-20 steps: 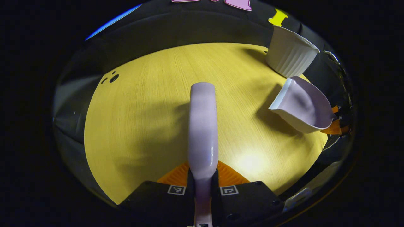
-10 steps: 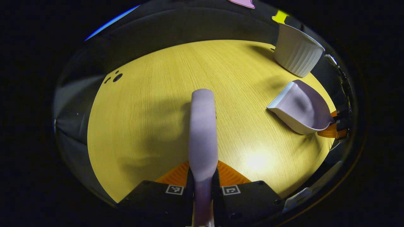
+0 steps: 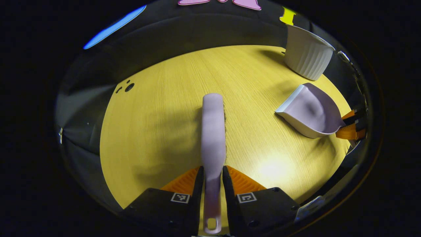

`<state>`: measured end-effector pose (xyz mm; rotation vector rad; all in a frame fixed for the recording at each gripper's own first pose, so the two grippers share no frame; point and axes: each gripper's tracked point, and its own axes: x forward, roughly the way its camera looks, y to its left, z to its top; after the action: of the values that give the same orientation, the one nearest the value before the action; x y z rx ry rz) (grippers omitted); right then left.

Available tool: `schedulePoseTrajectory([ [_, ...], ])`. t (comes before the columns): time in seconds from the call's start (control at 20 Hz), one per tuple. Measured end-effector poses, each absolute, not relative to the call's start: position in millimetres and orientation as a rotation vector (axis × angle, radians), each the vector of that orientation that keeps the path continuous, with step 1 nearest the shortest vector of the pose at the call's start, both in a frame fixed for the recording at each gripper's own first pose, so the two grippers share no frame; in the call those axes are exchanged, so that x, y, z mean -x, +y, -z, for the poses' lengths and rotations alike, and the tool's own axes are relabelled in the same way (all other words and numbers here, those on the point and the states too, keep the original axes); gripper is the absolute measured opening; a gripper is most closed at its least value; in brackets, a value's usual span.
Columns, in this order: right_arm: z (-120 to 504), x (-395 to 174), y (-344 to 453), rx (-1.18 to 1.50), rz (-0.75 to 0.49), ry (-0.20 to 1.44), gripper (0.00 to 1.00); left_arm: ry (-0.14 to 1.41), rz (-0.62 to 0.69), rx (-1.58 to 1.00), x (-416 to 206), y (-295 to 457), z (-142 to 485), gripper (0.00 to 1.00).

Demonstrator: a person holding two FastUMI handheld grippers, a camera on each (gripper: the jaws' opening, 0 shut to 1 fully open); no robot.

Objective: Pick up the small broom and dustpan from the desktop, sweep the trash into the dustpan with the broom, and then empty the trash into the garbage bin.

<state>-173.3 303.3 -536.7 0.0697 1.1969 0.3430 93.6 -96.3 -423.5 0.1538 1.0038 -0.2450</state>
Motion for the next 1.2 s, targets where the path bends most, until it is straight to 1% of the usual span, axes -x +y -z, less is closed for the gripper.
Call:
schedulePoseTrajectory([
  [0.2,478.3,173.0,294.2,-0.083,-0.37,1.069,0.43,0.956,0.243,-0.161,-79.0,-96.8,390.0,0.38],
  [0.35,428.5,159.3,287.2,-0.088,-0.359,0.926,0.43,0.865,0.231,-0.118,-73.6,-100.3,344.9,0.38],
  [0.4,409.4,151.0,285.0,-0.096,-0.346,0.866,0.43,0.823,0.225,-0.101,-74.6,-100.2,328.5,0.38],
  [0.45,390.1,141.7,283.1,-0.103,-0.326,0.799,0.43,0.777,0.216,-0.088,-76.4,-99.4,311.1,0.31],
  [0.5,370.7,132.7,280.5,-0.107,-0.309,0.735,0.42,0.73,0.206,-0.078,-78.4,-97.3,293.6,0.38],
  [0.55,352.5,124.3,276.2,-0.105,-0.293,0.674,0.42,0.679,0.198,-0.067,-81.3,-95.0,275.6,0.38],
  [0.6,332.9,115.9,273.7,-0.1,-0.28,0.608,0.42,0.621,0.191,-0.052,-83.0,-93.9,256.3,0.31],
  [0.8,267.3,100.1,275.6,-0.085,-0.27,0.386,0.42,0.36,0.158,0.008,-90.8,-83.5,177.0,0.31],
  [0.85,253.3,101.1,279.0,-0.086,-0.273,0.347,0.42,0.306,0.152,0.026,-91.3,-80.5,158.9,0.31],
  [0.9,239.9,102.2,280.3,-0.086,-0.274,0.31,0.42,0.264,0.149,0.043,-89.6,-81.1,147.2,0.37],
  [0.95,228.5,103.5,279.6,-0.081,-0.27,0.284,0.42,0.224,0.143,0.057,-90.1,-79.4,135.5,0.37],
  [1.05,213.7,104.1,282.5,-0.063,-0.257,0.243,0.39,0.151,0.131,0.068,-91.0,-71.4,114.4,0.37],
  [1.1,209.6,104.8,282.4,-0.048,-0.249,0.229,0.38,0.134,0.128,0.065,-88.2,-70.7,110.1,0.37],
  [1.2,205.5,104.6,281.9,-0.042,-0.235,0.203,0.41,0.129,0.137,0.056,-84.5,-73.8,110.2,0.37],
])
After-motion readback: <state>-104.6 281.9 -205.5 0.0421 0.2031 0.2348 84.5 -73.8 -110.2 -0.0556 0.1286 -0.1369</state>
